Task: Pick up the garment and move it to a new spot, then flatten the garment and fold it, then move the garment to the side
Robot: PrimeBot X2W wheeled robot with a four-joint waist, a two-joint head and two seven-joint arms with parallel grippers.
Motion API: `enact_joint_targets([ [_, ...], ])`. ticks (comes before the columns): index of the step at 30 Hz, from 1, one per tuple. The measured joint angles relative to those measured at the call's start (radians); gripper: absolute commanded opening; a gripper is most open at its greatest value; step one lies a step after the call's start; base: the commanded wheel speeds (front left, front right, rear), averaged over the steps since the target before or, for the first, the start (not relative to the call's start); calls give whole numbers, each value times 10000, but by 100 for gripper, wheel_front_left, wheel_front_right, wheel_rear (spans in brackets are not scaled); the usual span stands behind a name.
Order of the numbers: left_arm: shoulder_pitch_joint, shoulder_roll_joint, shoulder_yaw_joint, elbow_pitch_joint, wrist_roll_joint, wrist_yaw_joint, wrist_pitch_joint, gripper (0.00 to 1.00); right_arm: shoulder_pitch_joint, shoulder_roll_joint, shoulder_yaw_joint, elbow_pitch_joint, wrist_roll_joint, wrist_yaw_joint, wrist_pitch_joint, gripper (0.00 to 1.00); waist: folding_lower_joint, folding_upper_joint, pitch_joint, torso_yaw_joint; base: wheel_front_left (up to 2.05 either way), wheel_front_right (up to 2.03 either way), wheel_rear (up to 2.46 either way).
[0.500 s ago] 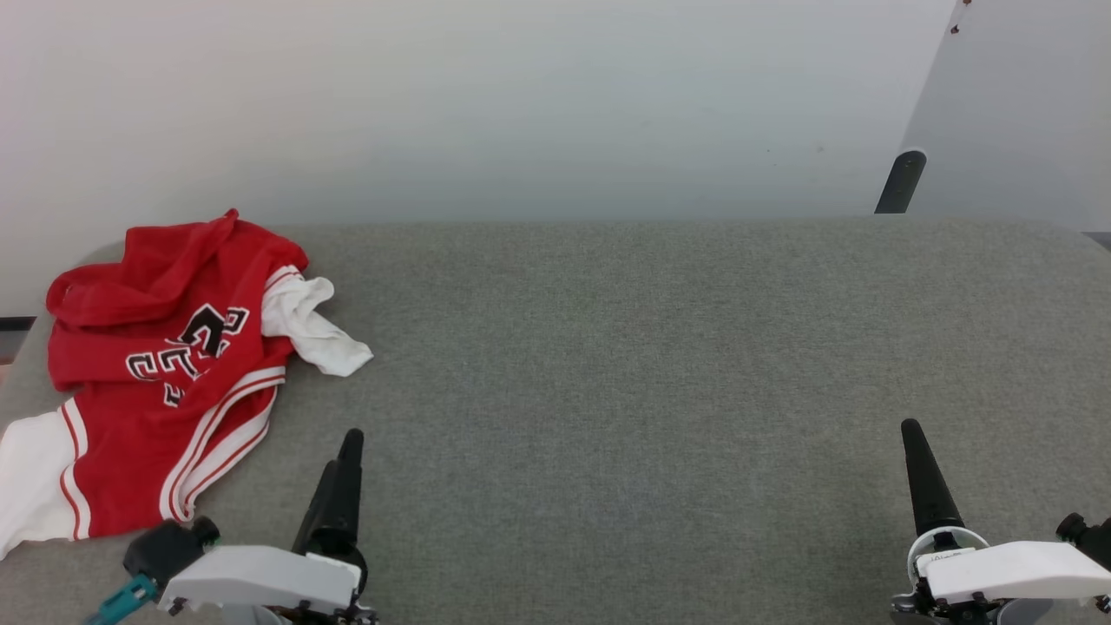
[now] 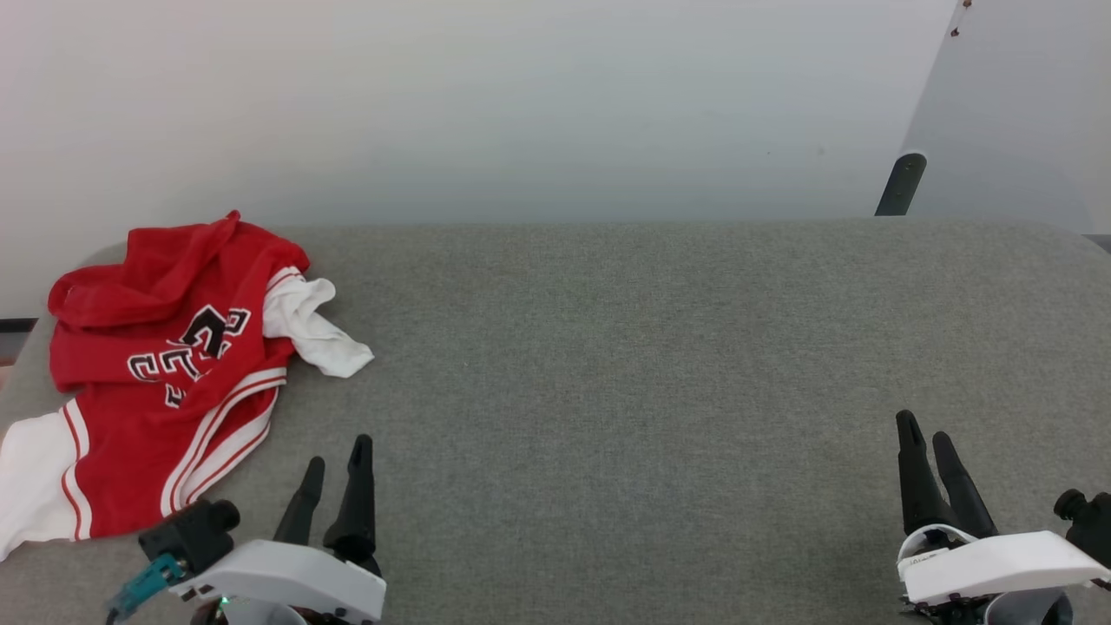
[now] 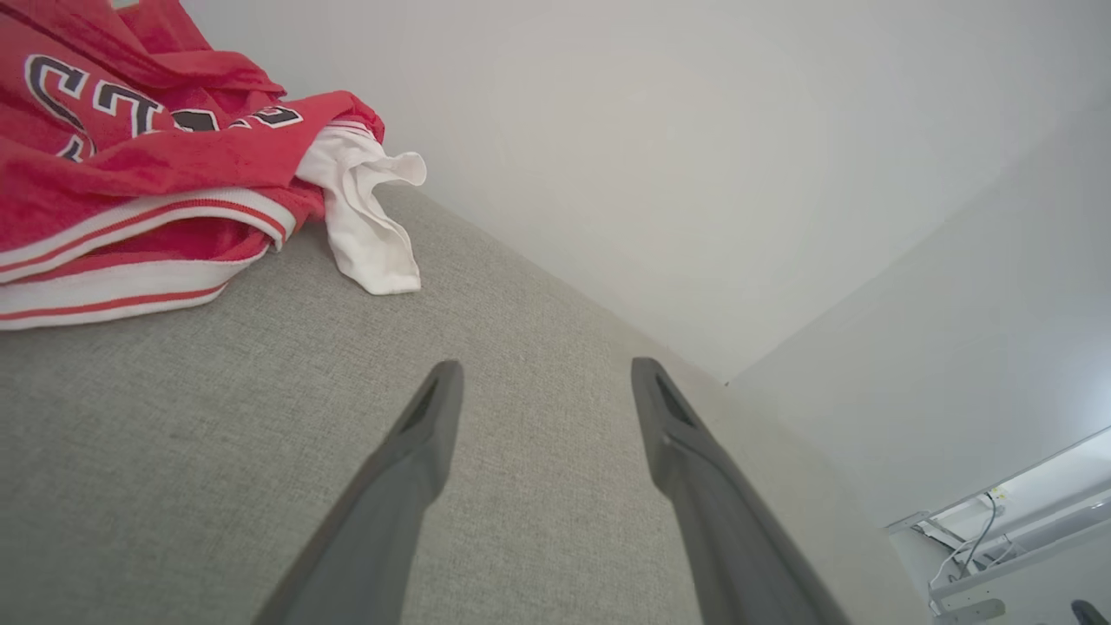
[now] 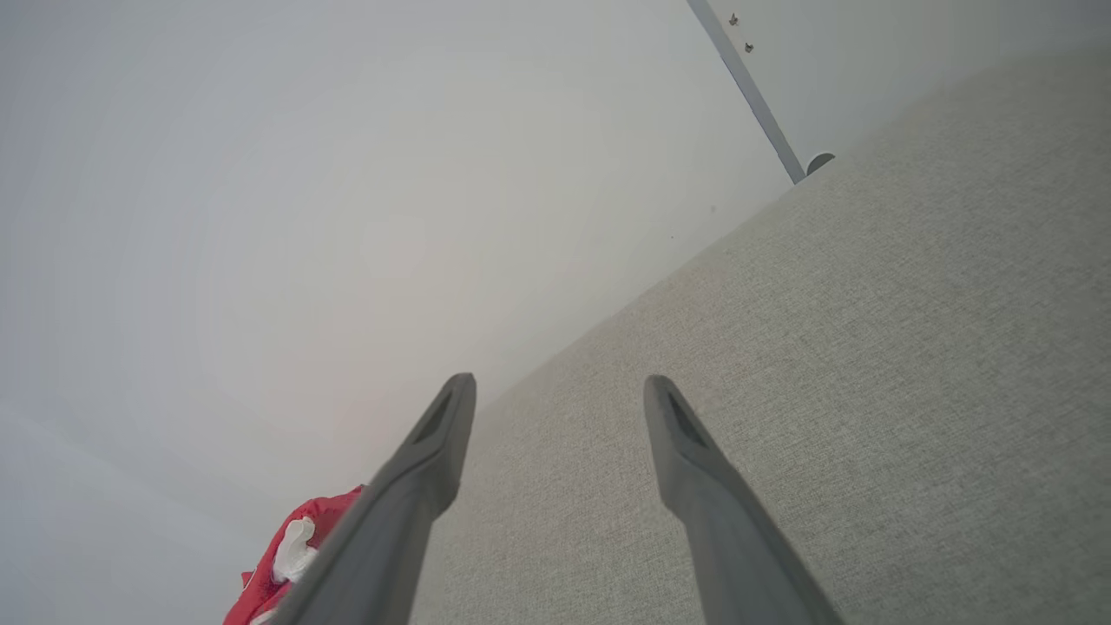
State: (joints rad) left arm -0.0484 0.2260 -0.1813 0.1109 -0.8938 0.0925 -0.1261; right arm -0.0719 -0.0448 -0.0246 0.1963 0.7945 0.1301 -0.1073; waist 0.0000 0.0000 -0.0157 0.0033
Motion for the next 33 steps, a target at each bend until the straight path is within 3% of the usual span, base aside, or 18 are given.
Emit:
enact_joint_targets([
  [8,-4,201,-211,-159,1473,261,-228,100,2,-4,29,-219,-1296,0,-136,100,0,0,-12,2,0,0,0],
  [33,268,-6,169,-769,4295,161,-788,100,2,-21,127,-577,-3764,0,-594,100,0,0,-71,6,0,0,0],
])
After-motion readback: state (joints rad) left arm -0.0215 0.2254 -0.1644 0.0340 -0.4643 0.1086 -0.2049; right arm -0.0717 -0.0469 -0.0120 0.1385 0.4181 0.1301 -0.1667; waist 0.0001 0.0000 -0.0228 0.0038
